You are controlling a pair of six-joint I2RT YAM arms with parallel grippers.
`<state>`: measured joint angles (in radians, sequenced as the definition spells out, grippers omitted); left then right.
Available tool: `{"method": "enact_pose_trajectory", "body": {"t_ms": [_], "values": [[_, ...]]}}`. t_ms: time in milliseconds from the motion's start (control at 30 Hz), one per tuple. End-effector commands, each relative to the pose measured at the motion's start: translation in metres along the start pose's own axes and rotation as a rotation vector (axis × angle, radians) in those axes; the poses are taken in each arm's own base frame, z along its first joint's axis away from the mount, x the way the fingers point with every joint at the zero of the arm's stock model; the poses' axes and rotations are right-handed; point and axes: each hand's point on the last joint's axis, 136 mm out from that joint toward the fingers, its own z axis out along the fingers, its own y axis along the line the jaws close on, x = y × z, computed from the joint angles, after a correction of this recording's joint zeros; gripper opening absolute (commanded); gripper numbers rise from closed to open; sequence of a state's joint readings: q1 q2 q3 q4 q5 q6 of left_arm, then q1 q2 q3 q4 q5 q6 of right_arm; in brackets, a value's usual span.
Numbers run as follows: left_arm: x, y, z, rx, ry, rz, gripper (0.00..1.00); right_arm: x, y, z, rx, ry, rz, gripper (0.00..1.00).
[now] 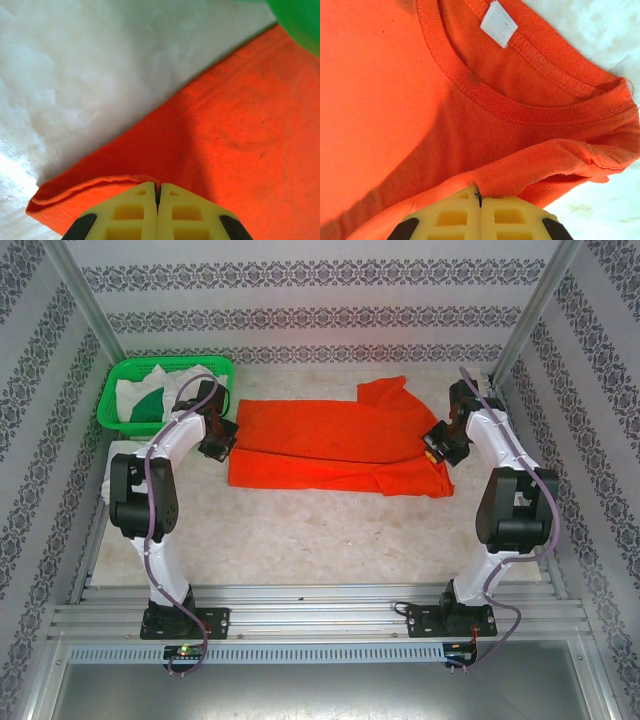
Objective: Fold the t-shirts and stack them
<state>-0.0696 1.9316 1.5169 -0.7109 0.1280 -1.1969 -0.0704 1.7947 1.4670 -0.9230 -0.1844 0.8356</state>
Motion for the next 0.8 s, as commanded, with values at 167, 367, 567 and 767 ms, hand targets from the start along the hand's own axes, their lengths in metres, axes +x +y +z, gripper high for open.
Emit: {"method": "enact_pose_trajectory", "body": {"t_ms": [167, 367, 567, 767], "values": [[-0.004, 0.016, 0.004, -0.075, 0.020, 0.044, 0.00, -0.011, 0.004, 0.008, 0.002, 0.004, -0.024, 0.00], [-0.003, 0.015, 0.010, -0.079, 0.029, 0.049, 0.00, -0.015, 0.009, 0.013, 0.002, 0.009, -0.032, 0.00], [-0.006, 0.009, 0.015, -0.078, 0.032, 0.055, 0.00, -0.021, 0.016, 0.013, -0.008, 0.006, -0.054, 0.00], [-0.007, 0.004, 0.021, -0.080, 0.041, 0.061, 0.00, -0.030, 0.023, 0.014, -0.009, -0.007, -0.074, 0.00]]}}
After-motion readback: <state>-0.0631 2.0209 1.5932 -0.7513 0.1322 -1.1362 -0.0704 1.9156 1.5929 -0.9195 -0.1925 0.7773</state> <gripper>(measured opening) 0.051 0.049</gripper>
